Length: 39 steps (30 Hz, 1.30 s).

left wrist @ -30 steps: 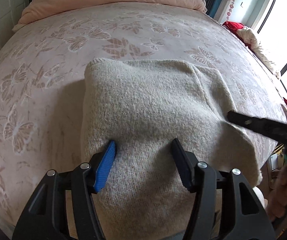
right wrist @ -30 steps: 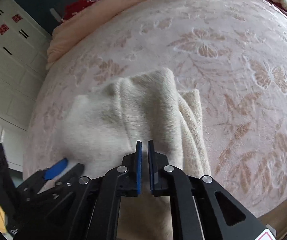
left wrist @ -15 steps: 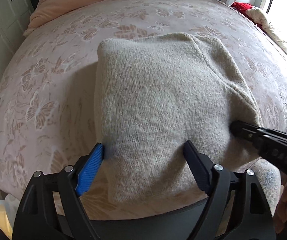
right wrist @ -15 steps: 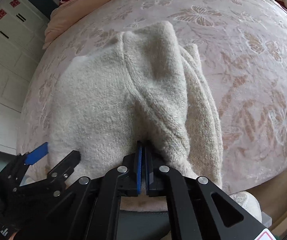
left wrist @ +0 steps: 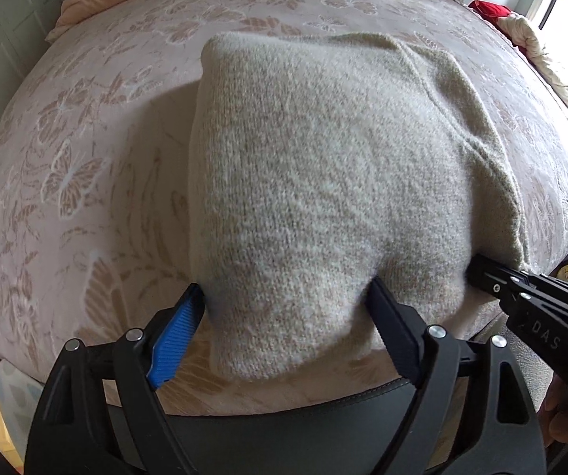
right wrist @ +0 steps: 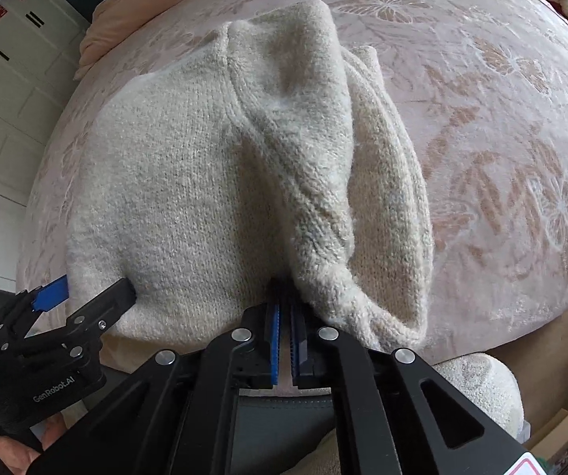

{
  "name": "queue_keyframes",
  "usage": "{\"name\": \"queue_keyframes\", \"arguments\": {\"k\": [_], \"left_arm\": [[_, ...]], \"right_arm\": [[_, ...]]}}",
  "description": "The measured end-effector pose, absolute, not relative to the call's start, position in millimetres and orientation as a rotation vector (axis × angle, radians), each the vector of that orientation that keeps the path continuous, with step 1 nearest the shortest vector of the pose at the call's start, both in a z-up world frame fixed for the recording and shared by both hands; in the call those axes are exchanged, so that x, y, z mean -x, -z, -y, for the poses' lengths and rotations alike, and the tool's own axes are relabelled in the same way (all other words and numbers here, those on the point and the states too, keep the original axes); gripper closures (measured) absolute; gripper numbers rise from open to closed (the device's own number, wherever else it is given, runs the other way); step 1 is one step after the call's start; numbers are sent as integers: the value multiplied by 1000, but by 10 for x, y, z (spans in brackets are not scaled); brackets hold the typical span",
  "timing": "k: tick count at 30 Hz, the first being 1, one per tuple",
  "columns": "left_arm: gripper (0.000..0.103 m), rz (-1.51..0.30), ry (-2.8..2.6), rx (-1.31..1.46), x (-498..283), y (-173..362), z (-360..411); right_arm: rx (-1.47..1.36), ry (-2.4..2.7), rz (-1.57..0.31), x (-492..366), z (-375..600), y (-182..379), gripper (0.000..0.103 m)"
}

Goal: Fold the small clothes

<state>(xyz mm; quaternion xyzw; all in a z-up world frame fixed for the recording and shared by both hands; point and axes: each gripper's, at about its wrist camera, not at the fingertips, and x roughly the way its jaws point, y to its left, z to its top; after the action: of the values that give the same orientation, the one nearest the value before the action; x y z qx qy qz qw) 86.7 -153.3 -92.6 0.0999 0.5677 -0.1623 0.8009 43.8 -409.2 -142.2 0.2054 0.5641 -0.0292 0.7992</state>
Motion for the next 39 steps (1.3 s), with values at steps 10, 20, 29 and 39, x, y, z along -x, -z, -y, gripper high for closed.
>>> {"name": "queue_keyframes", "arguments": {"k": [10, 20, 29, 39], "left_arm": [[17, -1191, 474, -45, -738, 776, 1151], [17, -1175, 363, -63, -528, 751, 519], [17, -1169, 336, -49, -518, 747, 361], [15, -1157, 357, -43, -558, 745, 368]], "right_arm": [[-557, 12, -1084, -333, 4111, 965, 78], [-395, -252, -1143, -1100, 3113, 915, 84], [-278, -259, -1225, -1239, 2835, 863, 84], [-256, -269, -1204, -1632, 2772, 689, 82]]}}
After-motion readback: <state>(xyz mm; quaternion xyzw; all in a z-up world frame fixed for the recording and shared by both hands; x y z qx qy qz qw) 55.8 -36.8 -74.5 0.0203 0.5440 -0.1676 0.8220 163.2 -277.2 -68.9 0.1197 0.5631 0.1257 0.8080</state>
